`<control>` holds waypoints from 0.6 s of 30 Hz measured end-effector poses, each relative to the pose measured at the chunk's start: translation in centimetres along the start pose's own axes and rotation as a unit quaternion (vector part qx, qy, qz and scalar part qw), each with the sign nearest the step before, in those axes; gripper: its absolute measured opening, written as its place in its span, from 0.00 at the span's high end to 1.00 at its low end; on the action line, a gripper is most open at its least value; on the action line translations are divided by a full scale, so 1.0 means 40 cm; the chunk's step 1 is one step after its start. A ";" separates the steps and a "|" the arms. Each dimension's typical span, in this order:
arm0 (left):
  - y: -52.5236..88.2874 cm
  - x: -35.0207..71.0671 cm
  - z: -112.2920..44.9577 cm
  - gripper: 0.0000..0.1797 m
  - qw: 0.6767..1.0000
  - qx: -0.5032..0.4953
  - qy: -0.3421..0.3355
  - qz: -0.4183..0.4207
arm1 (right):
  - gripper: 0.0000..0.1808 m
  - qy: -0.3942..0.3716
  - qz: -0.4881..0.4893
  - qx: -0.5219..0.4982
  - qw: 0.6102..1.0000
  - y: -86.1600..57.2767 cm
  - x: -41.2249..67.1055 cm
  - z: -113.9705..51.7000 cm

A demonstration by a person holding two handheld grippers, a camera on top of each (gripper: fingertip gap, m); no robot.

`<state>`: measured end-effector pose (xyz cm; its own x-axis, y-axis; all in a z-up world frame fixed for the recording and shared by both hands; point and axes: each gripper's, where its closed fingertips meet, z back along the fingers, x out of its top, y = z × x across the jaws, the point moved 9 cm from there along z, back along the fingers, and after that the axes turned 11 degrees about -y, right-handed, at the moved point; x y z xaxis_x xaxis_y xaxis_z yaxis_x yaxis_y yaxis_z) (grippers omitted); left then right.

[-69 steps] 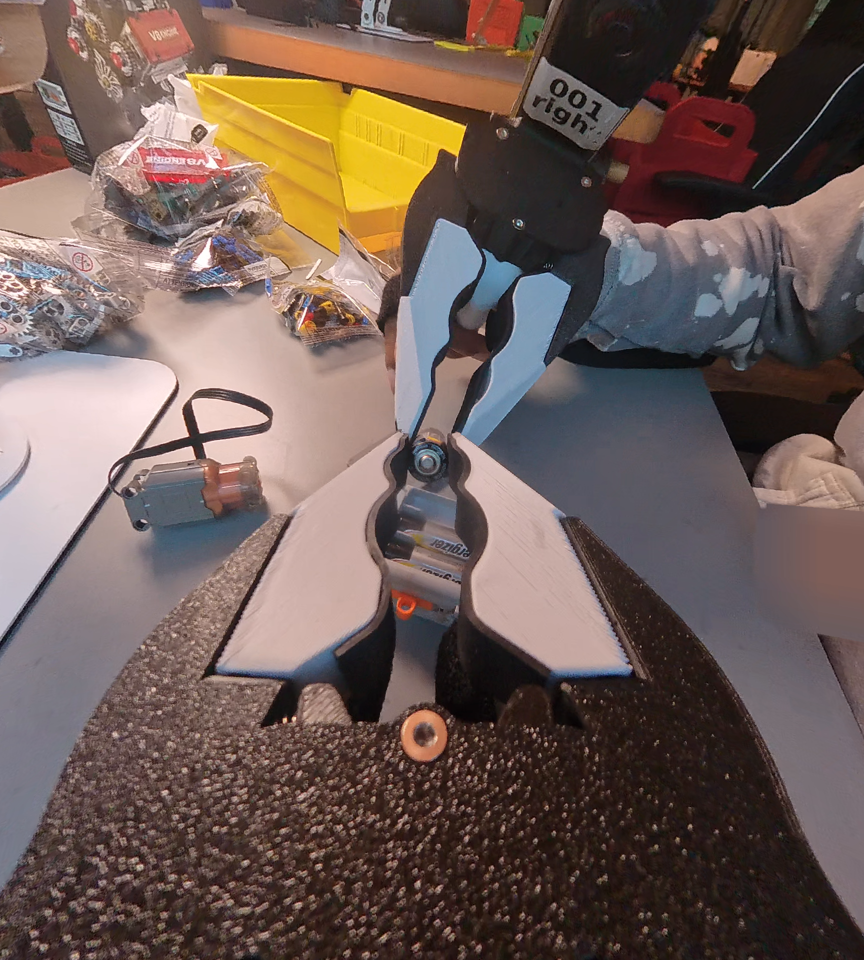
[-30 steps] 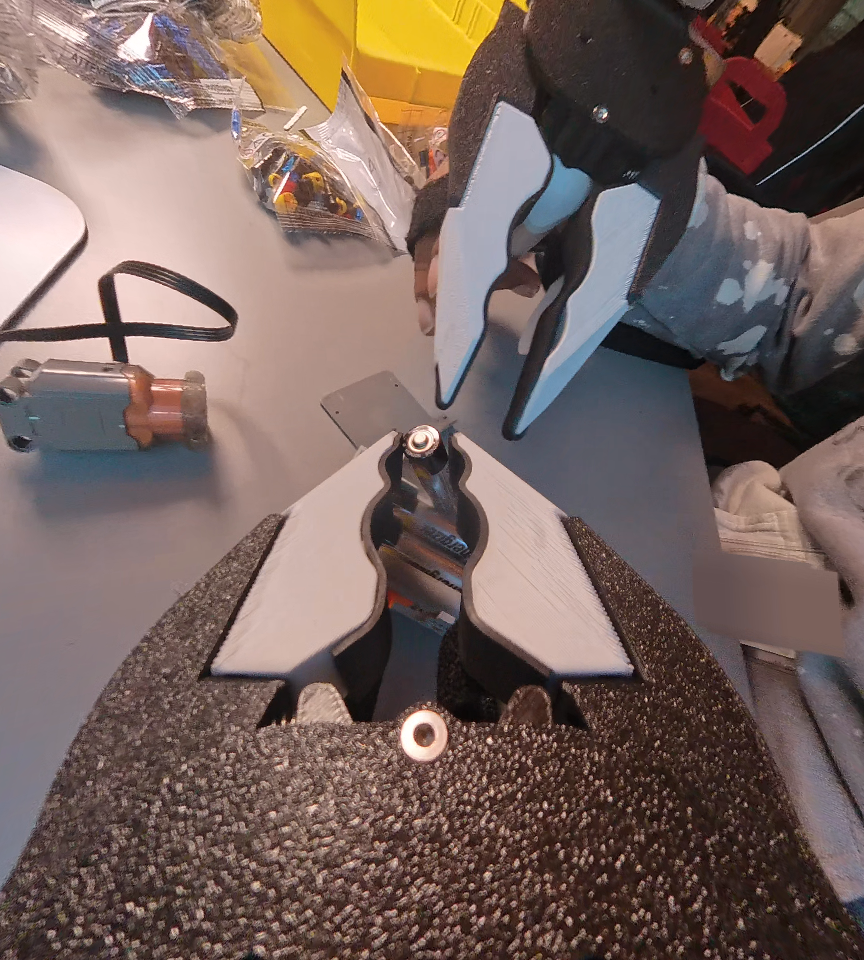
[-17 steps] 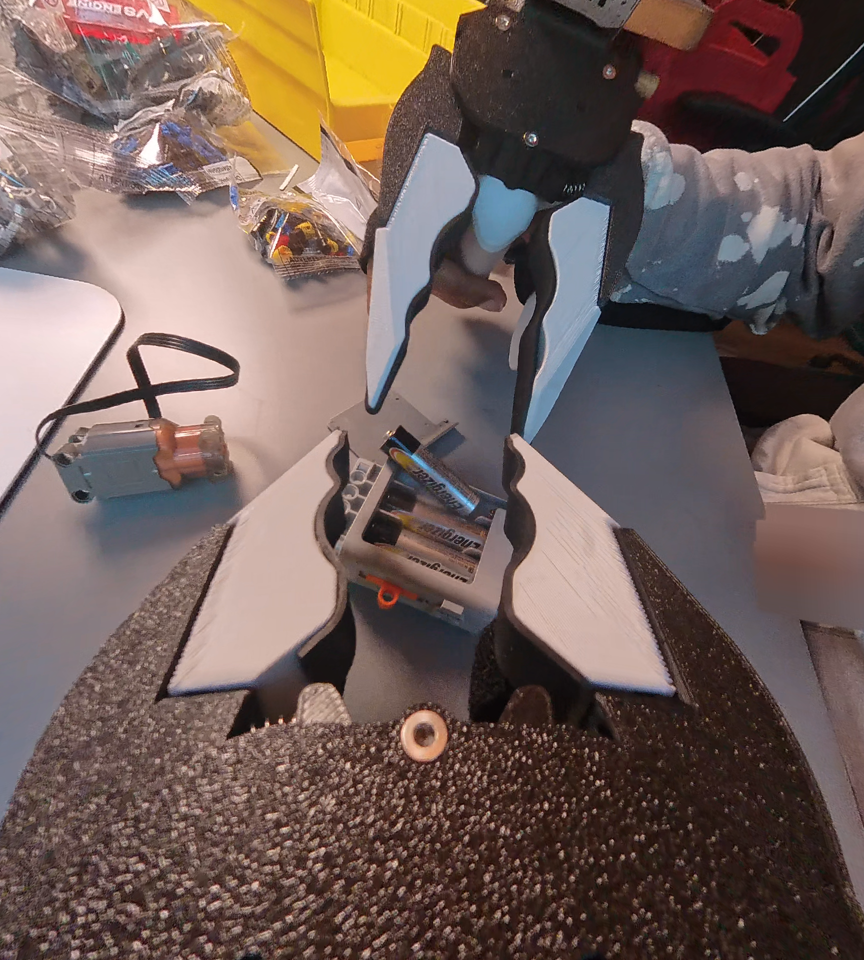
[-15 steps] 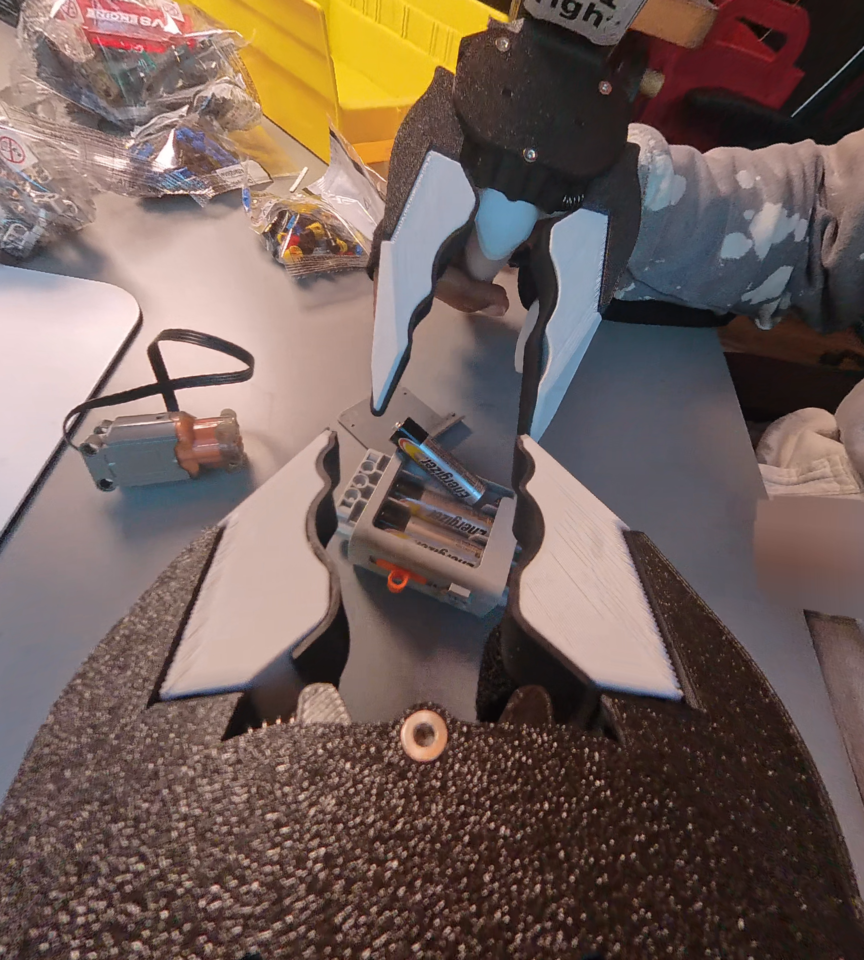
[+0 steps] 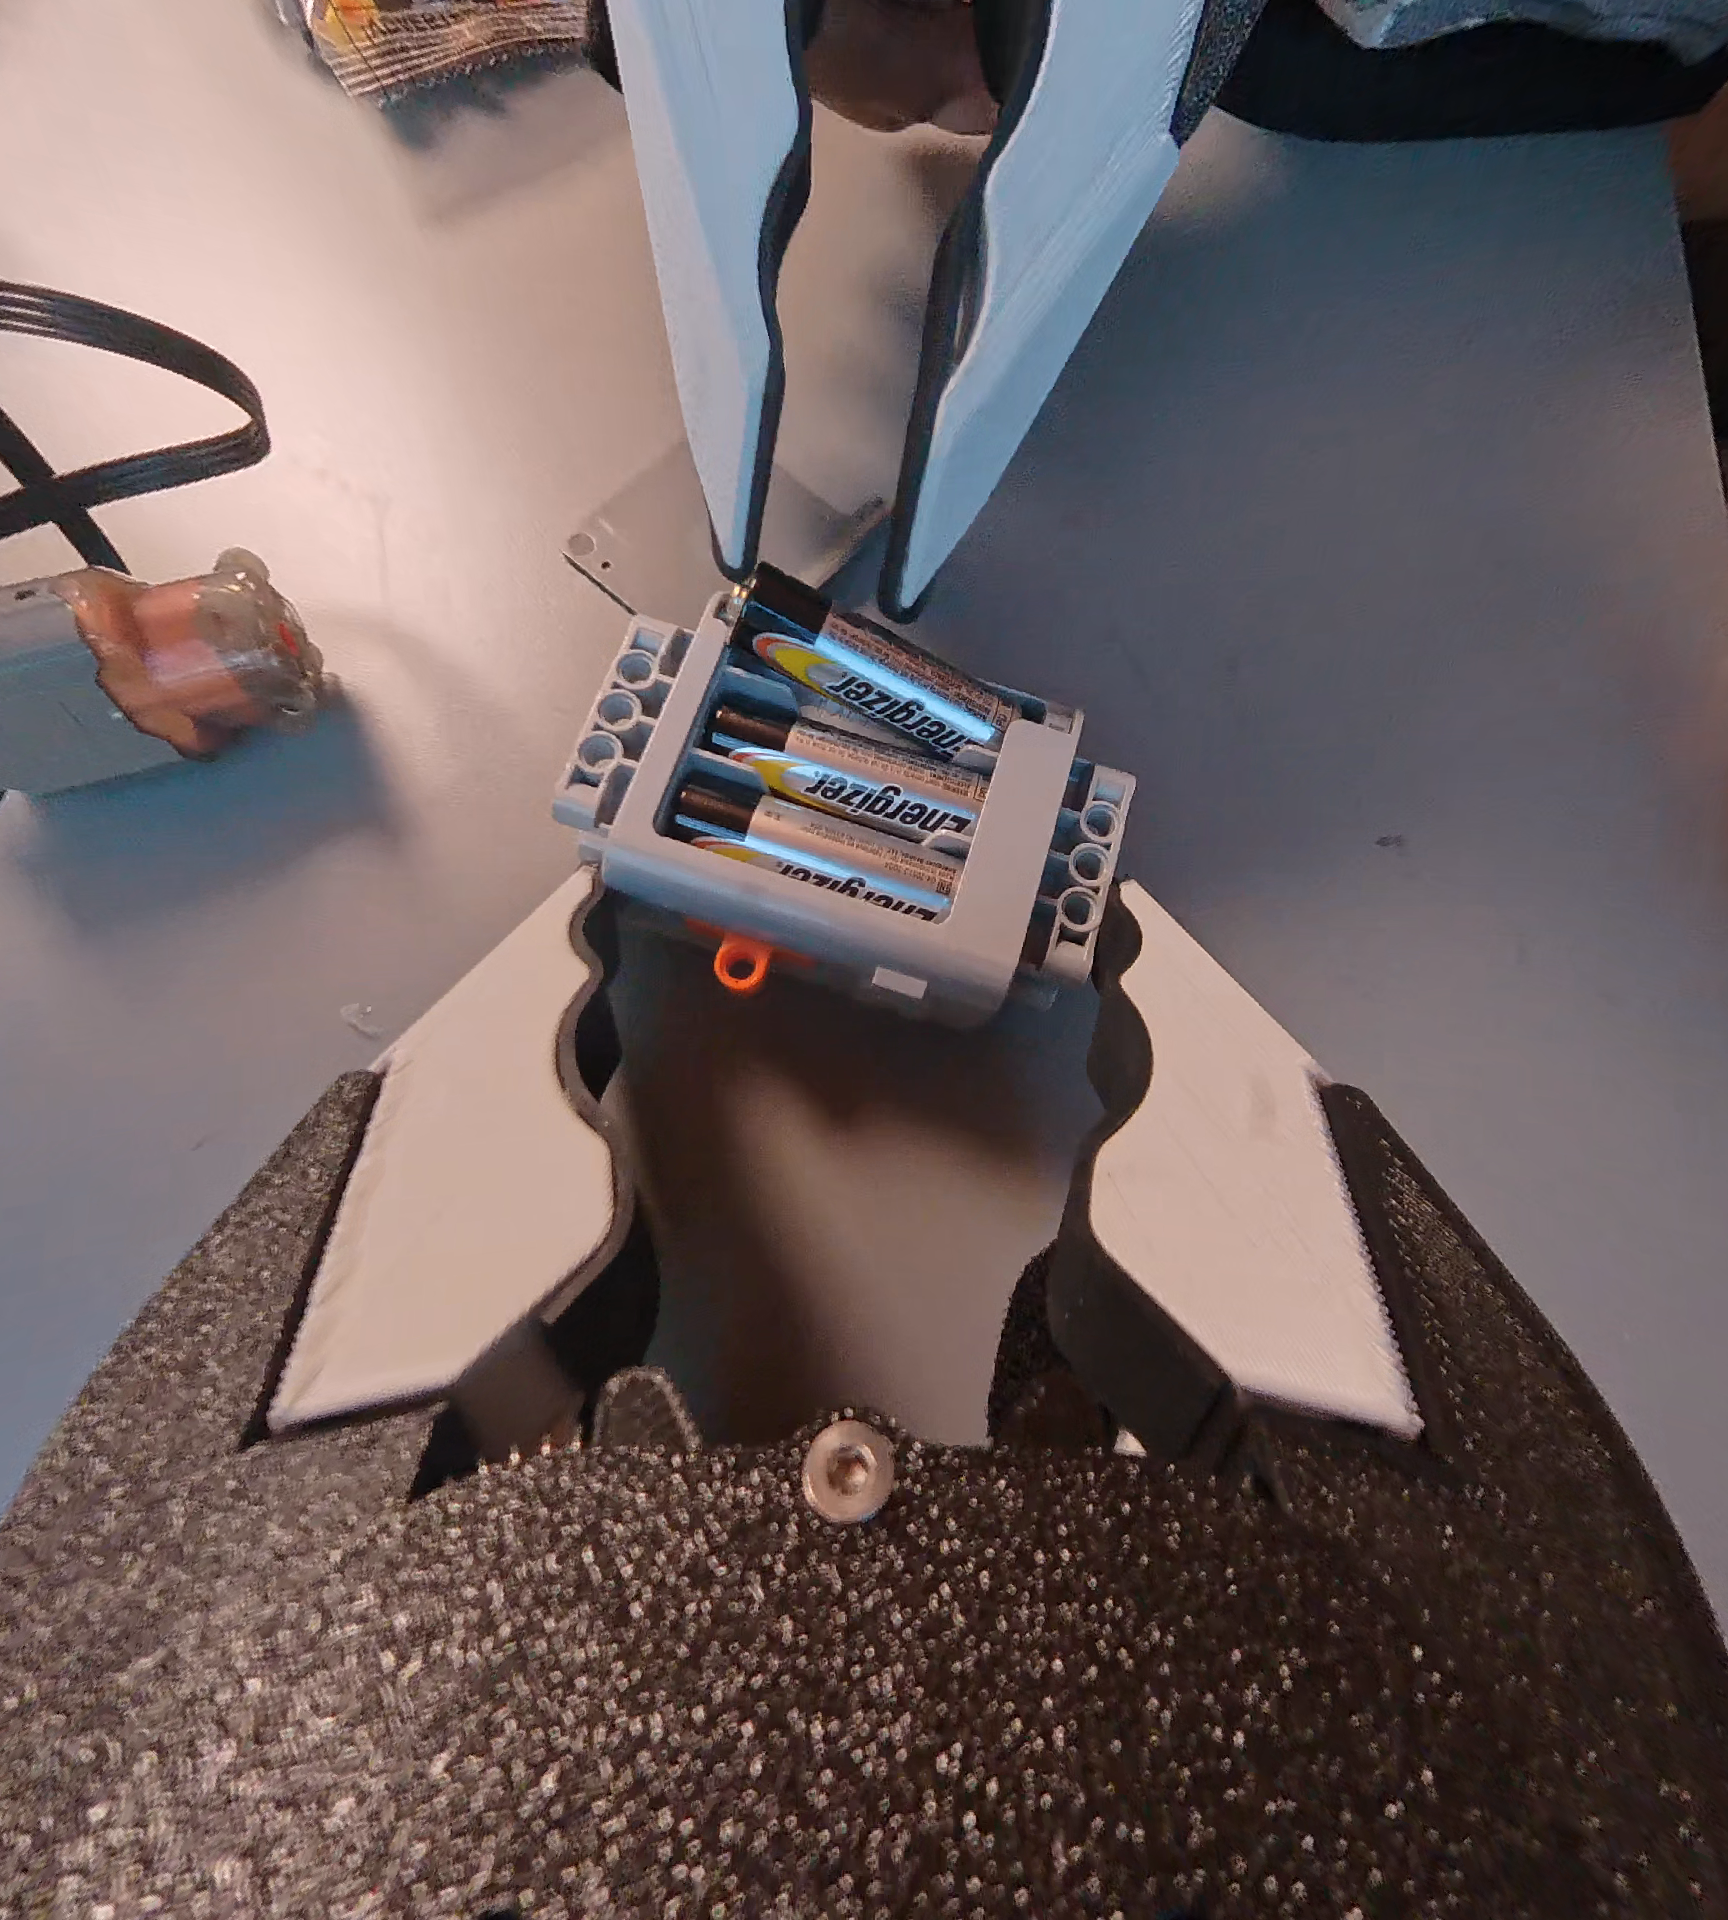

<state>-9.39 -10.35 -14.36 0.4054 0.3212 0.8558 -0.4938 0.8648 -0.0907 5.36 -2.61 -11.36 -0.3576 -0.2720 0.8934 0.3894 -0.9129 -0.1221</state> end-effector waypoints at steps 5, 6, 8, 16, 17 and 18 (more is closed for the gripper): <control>0.000 0.001 -0.001 0.50 1.000 0.003 0.000 0.000 | 0.91 -0.018 -0.001 -0.033 0.999 -0.014 0.015 0.010; 0.000 0.001 -0.002 0.50 1.000 0.003 0.000 0.001 | 0.92 -0.014 0.003 -0.037 0.999 -0.013 0.014 0.005; 0.001 0.002 -0.003 0.50 1.000 0.005 0.000 0.001 | 0.98 -0.018 0.003 -0.031 0.999 -0.004 0.015 -0.007; 0.002 0.003 -0.004 0.51 1.000 0.009 -0.001 0.005 | 0.96 0.001 0.021 -0.060 0.998 -0.001 0.031 -0.016; 0.002 0.003 -0.004 0.51 1.000 0.009 -0.001 0.005 | 0.94 -0.007 0.003 -0.057 0.998 -0.007 0.036 -0.010; 0.002 0.003 -0.004 0.51 1.000 0.009 -0.001 0.005 | 0.93 -0.008 -0.010 -0.056 0.998 -0.013 0.037 -0.003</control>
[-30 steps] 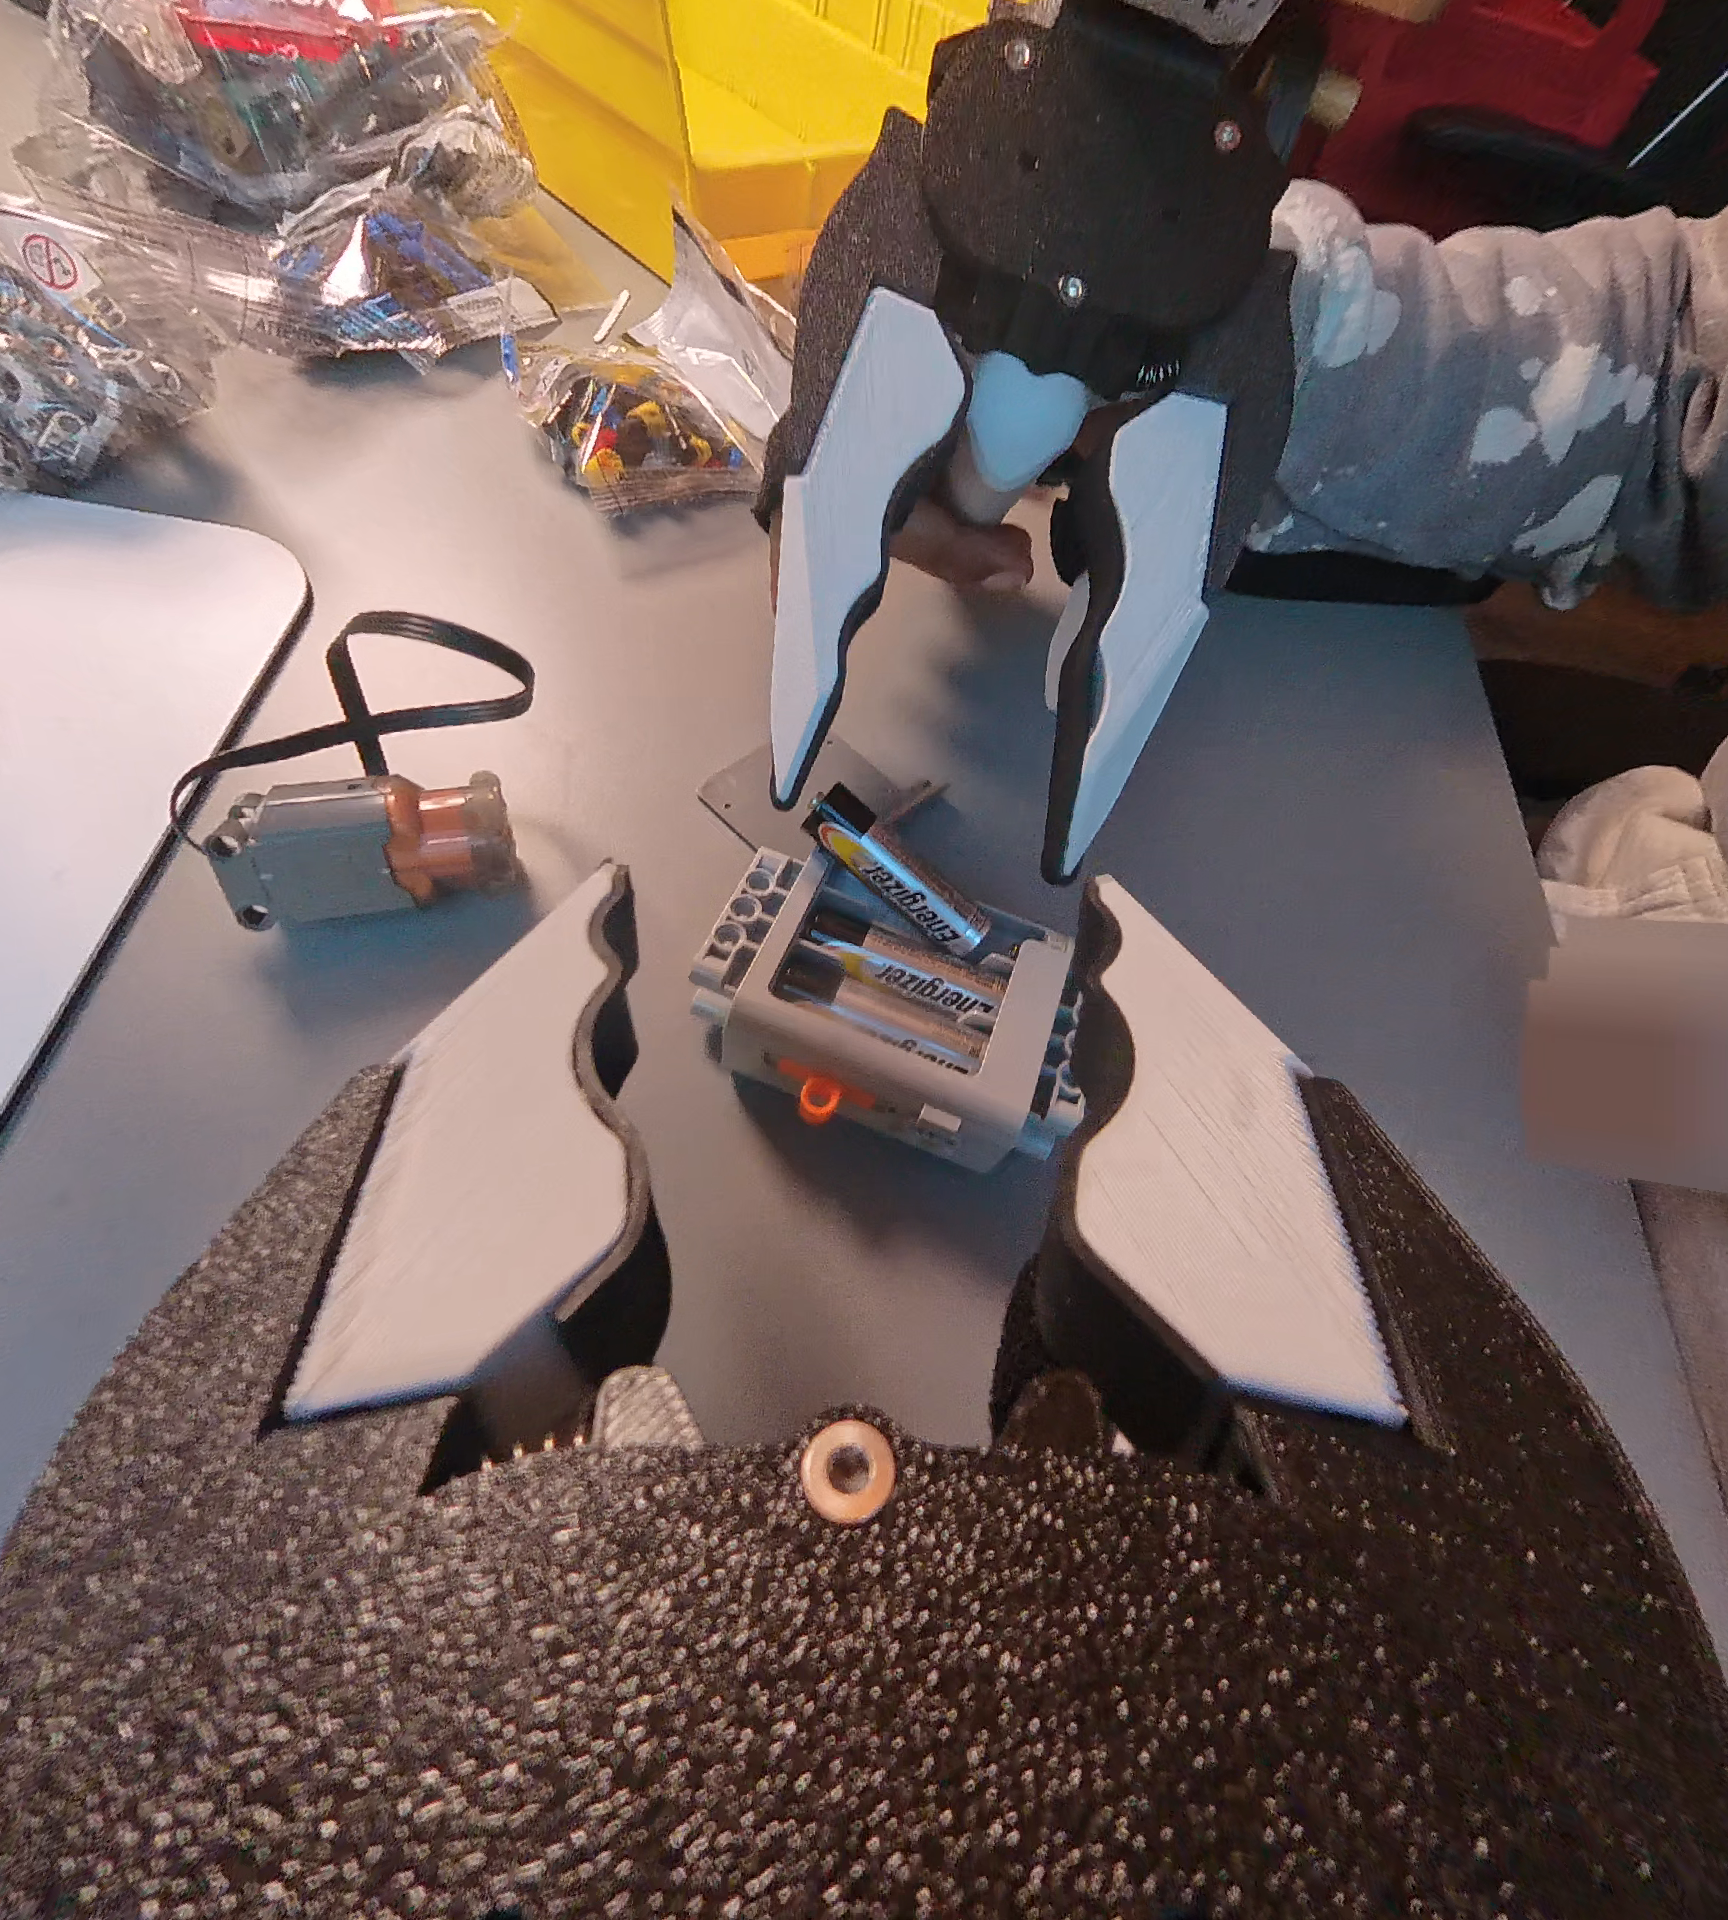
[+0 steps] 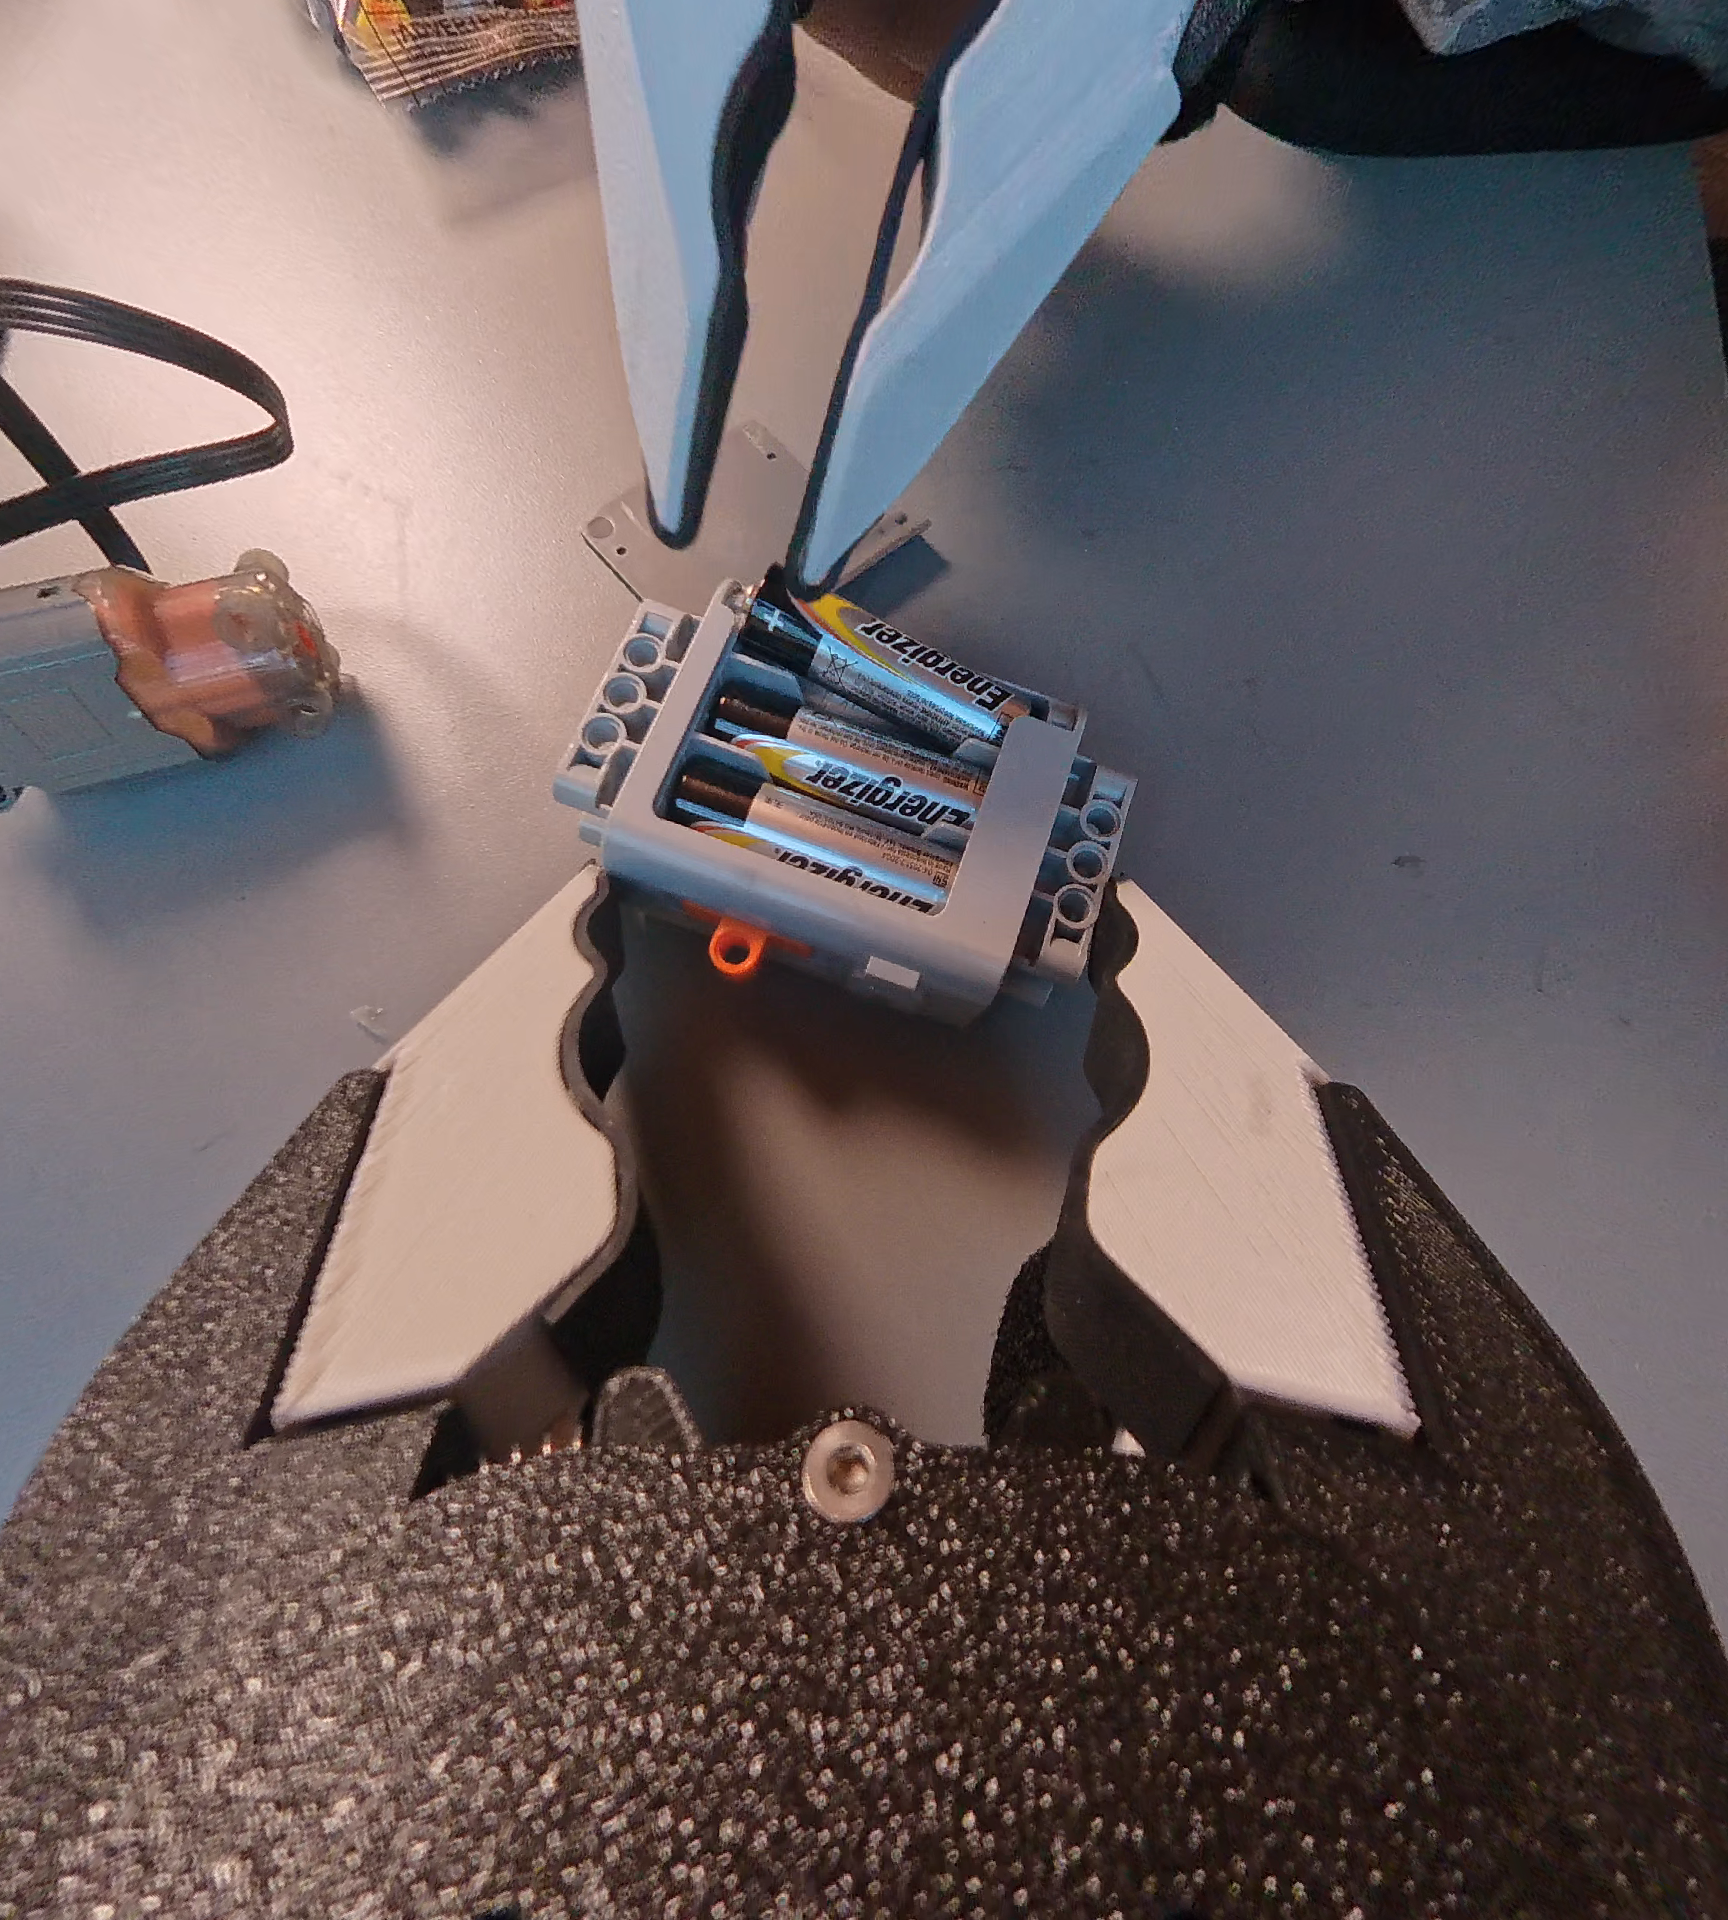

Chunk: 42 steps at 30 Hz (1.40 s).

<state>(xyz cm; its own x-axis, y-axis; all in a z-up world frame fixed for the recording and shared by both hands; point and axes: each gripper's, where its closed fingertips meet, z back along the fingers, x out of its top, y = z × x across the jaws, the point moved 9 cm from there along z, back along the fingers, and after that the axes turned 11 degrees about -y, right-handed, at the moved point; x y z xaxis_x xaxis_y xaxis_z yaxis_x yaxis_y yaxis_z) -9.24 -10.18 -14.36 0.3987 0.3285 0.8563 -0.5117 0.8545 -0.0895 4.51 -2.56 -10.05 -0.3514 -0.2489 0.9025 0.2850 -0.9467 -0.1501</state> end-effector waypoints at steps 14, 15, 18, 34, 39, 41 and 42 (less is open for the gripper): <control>0.003 0.001 0.001 0.54 1.000 0.004 0.000 0.003 | 1.00 0.068 0.011 0.082 0.994 0.063 -0.013 -0.032; 0.004 0.001 0.001 0.55 1.000 0.004 -0.001 0.005 | 1.00 0.077 0.022 0.081 0.994 0.064 -0.008 -0.029; 0.011 0.000 0.003 0.60 1.000 0.015 -0.001 0.004 | 0.99 0.040 0.003 0.083 0.996 0.050 -0.009 -0.012; 0.029 0.006 0.045 0.73 0.999 -0.001 -0.033 0.029 | 0.79 0.074 -0.011 0.043 0.996 -0.019 -0.066 0.066; 0.016 0.014 0.043 0.71 0.997 -0.034 -0.049 0.038 | 0.88 0.055 0.000 0.032 0.998 -0.014 -0.065 0.042; 0.011 0.013 0.041 0.71 0.997 -0.043 -0.048 0.037 | 0.89 0.049 0.001 0.031 0.998 -0.013 -0.065 0.037; 0.011 0.013 0.041 0.71 0.997 -0.041 -0.047 0.037 | 0.89 0.047 0.003 0.030 0.998 -0.013 -0.065 0.035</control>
